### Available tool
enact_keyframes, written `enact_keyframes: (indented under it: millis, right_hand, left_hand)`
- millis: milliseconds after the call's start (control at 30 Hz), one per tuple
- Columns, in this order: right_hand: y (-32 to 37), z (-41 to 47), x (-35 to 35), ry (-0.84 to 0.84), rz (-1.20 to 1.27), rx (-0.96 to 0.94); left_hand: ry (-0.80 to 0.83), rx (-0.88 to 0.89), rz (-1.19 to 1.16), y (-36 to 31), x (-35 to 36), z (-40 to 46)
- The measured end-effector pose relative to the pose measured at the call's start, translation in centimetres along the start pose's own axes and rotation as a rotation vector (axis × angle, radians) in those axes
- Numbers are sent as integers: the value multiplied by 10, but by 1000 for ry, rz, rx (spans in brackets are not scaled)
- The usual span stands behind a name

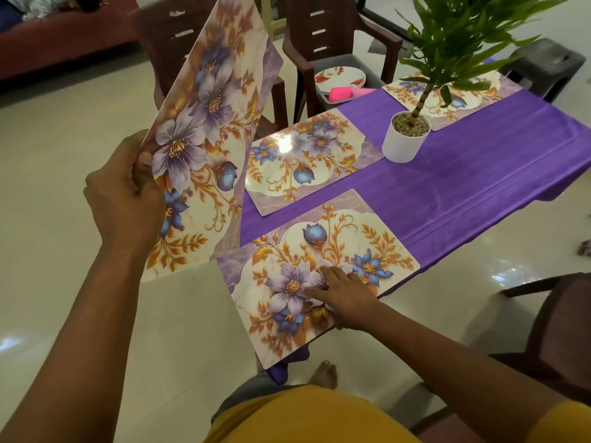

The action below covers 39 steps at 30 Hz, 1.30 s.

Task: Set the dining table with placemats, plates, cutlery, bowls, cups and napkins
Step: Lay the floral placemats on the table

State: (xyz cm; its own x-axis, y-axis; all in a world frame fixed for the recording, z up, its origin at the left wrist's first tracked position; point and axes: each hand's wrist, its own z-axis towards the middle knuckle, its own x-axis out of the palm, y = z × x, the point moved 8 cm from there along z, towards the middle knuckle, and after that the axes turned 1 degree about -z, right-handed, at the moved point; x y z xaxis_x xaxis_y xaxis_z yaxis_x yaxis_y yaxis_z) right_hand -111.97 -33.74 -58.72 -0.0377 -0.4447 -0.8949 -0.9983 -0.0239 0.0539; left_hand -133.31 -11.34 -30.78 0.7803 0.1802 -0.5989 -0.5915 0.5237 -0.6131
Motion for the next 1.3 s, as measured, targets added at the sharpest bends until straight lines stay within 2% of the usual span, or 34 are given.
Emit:
enact_keyframes:
  millis: [433, 1300]
  right_hand:
    - [-11, 2, 1, 27, -19, 60]
    - [-5, 1, -6, 20, -72, -25]
  left_hand:
    - [-4, 20, -9, -2, -1, 0]
    - [-27, 38, -16, 9, -4, 8]
